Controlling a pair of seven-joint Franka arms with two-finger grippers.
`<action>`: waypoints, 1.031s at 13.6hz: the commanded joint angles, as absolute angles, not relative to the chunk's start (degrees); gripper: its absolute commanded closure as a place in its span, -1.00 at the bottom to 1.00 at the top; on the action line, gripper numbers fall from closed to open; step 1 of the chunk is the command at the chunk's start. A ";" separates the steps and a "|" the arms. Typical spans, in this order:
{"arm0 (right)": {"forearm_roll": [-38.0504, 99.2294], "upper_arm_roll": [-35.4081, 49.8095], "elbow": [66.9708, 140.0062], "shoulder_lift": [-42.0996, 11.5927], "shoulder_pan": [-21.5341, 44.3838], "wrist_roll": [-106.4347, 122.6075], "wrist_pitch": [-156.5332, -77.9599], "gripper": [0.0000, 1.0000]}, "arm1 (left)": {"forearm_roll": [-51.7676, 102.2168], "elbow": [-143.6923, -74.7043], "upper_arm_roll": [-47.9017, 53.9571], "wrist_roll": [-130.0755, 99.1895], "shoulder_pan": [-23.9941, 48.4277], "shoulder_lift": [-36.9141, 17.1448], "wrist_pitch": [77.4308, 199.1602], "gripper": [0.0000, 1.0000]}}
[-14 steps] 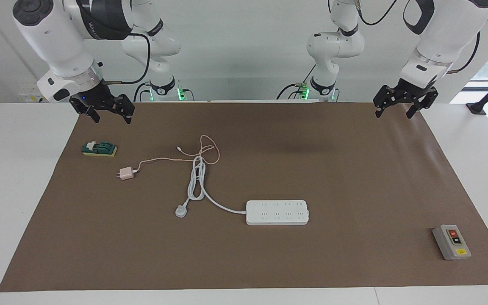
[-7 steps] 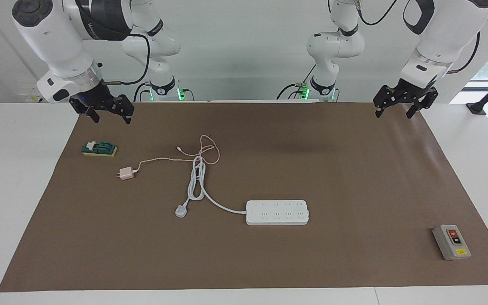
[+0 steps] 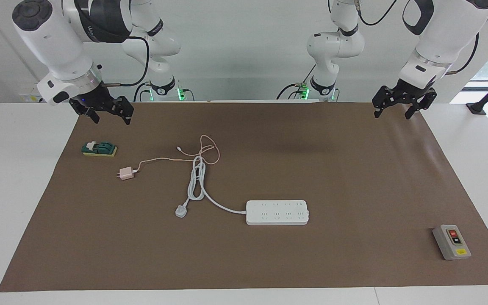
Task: Plug charger into power strip
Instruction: 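Move the left gripper toward the end of the white power strip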
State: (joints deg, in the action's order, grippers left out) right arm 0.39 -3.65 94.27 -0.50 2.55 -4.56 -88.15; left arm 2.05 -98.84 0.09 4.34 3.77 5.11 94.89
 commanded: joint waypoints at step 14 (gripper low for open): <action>15.98 -5.36 99.84 -2.81 -2.81 -39.89 -89.65 -1.00 | 53.75 -109.60 -0.18 15.53 6.42 -3.42 107.75 -1.00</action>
